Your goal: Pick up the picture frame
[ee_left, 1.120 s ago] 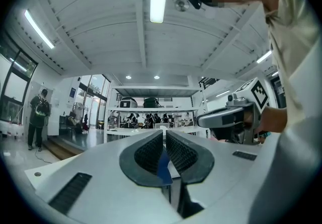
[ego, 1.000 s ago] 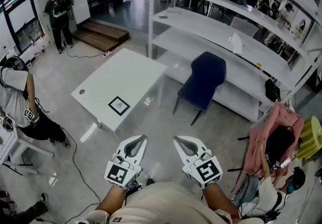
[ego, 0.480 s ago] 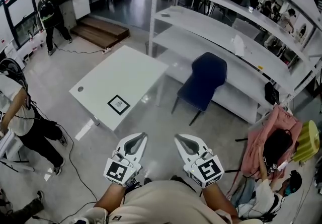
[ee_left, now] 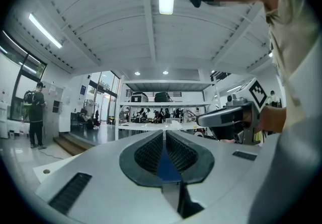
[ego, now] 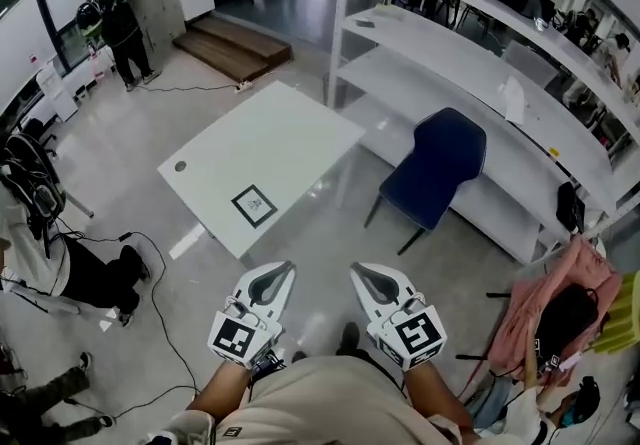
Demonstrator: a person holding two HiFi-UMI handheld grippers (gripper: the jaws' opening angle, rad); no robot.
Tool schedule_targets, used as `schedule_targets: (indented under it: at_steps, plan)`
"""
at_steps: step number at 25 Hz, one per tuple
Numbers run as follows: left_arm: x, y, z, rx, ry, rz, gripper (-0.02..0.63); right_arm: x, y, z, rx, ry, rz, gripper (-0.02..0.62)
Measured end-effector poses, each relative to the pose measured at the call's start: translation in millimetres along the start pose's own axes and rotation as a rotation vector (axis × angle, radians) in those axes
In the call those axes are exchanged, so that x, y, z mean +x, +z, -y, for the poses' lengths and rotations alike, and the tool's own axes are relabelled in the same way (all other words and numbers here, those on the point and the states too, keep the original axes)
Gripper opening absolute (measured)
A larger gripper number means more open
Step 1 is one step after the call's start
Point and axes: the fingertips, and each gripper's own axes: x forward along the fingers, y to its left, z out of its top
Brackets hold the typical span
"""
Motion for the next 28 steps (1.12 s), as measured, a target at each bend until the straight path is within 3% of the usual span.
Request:
schedule_targets:
  at_steps: [17, 28]
  plan:
    - [133, 1, -32, -0.024, 0.238, -0.029, 0.029, 67, 1, 149, 0.013, 0.236, 0.041, 0.028]
    - [121, -10, -73, -0.039, 0.41, -0.06, 0.029, 122, -10, 146, 0.035, 0.385, 0.025, 0.028]
